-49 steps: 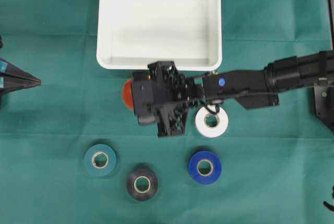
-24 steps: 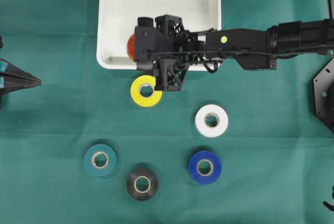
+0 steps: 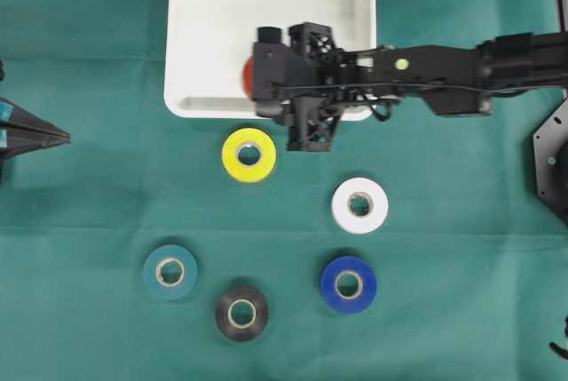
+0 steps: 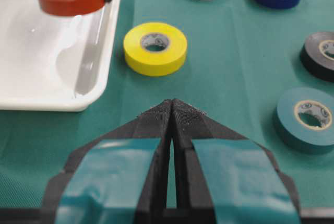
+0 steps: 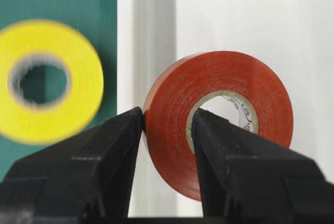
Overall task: Put the tape into the white case with the right arm.
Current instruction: 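Lift the red tape roll and carry it into the white tray, then open the right gripper to release the red roll, then withdraw right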
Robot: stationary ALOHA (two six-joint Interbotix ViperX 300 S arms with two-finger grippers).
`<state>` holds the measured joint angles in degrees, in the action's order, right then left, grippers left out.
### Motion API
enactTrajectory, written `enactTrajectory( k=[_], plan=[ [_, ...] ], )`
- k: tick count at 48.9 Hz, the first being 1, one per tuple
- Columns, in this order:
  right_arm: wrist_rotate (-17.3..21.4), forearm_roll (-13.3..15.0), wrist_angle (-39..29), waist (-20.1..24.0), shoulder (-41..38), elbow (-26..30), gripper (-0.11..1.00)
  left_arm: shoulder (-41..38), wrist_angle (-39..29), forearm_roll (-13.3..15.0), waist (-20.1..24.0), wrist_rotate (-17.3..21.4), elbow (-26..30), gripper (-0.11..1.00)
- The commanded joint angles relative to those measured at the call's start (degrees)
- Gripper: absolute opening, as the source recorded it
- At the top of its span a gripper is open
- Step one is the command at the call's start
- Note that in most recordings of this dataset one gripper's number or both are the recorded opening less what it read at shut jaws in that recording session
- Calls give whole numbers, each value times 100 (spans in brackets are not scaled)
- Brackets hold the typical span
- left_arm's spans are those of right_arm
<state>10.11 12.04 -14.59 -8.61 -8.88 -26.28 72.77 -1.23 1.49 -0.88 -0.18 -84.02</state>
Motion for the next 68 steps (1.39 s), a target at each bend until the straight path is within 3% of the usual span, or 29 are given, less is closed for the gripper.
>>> enactTrajectory(
  k=[1,12,21,48,53,61,68],
  plan=[
    [9,9,105,-97,387,-167,3,-35,26,9,44,0,53,1],
    [9,9,404,-281,782,-923,3,-35,26,9,44,-9,44,1],
    [9,9,853,-378,853,-1222,3,-35,26,0,44,-9,44,1],
    [18,-9,879,-448,853,-1318,3,-26,35,9,44,-9,35,1],
    [18,-9,765,-448,853,-1327,19,-26,35,0,44,-9,35,1],
    [18,-9,606,-448,861,-1354,67,-26,26,9,44,-9,35,1],
    [9,-9,580,-448,932,-1389,67,-26,35,9,44,-9,35,1]
  ],
)
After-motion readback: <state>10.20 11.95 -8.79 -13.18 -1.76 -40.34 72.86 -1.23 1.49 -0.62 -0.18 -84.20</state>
